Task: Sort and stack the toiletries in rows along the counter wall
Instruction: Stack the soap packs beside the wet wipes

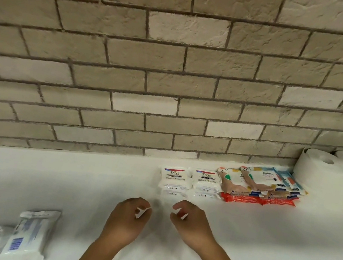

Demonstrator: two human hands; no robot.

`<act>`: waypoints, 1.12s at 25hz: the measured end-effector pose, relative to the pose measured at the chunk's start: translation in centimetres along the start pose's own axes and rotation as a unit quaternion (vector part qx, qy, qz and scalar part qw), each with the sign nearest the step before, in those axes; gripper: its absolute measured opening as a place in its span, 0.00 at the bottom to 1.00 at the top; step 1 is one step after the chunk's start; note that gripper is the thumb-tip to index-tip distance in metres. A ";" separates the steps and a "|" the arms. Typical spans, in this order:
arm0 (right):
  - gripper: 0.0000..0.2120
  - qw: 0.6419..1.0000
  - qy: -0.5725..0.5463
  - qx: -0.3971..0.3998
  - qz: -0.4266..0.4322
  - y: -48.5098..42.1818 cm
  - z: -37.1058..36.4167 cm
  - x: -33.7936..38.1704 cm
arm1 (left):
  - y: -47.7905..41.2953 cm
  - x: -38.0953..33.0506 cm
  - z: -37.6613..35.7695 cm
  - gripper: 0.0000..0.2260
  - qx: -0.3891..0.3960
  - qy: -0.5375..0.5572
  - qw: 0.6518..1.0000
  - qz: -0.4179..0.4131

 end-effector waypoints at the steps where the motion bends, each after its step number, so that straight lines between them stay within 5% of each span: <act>1: 0.05 1.000 -0.018 0.002 0.001 0.6 -0.3 0.5 | 0.9 0.6 0.7 0.02 -0.007 0.002 1.000 0.006; 12: 0.05 0.995 -0.038 0.067 0.062 5.7 -4.9 6.9 | 9.3 7.9 11.6 0.03 -0.092 0.025 0.994 0.056; 18: 0.06 0.983 0.007 0.123 0.134 7.3 -9.3 11.2 | 11.3 11.6 20.5 0.05 -0.192 -0.086 0.976 0.062; 20: 0.06 0.979 0.009 0.139 0.147 7.4 -10.1 12.1 | 11.1 13.7 23.6 0.14 -0.207 -0.180 0.958 0.089; 24: 0.05 0.975 0.025 0.152 0.157 7.5 -10.8 12.9 | 11.9 19.2 27.1 0.40 -0.130 -0.300 0.891 0.315; 28: 0.05 0.973 0.036 0.165 0.154 7.3 -10.8 12.8 | 12.0 21.2 28.1 0.42 -0.148 -0.286 0.883 0.341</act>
Point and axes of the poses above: each hand's wrist, its own y-axis away from the middle knuckle, its own z-axis out of the back of the hand, x = y × z, the point moved 7 cm from there along -y, towards the middle knuckle, and after that the axes turned 14 degrees about y, right-handed, at the moved point
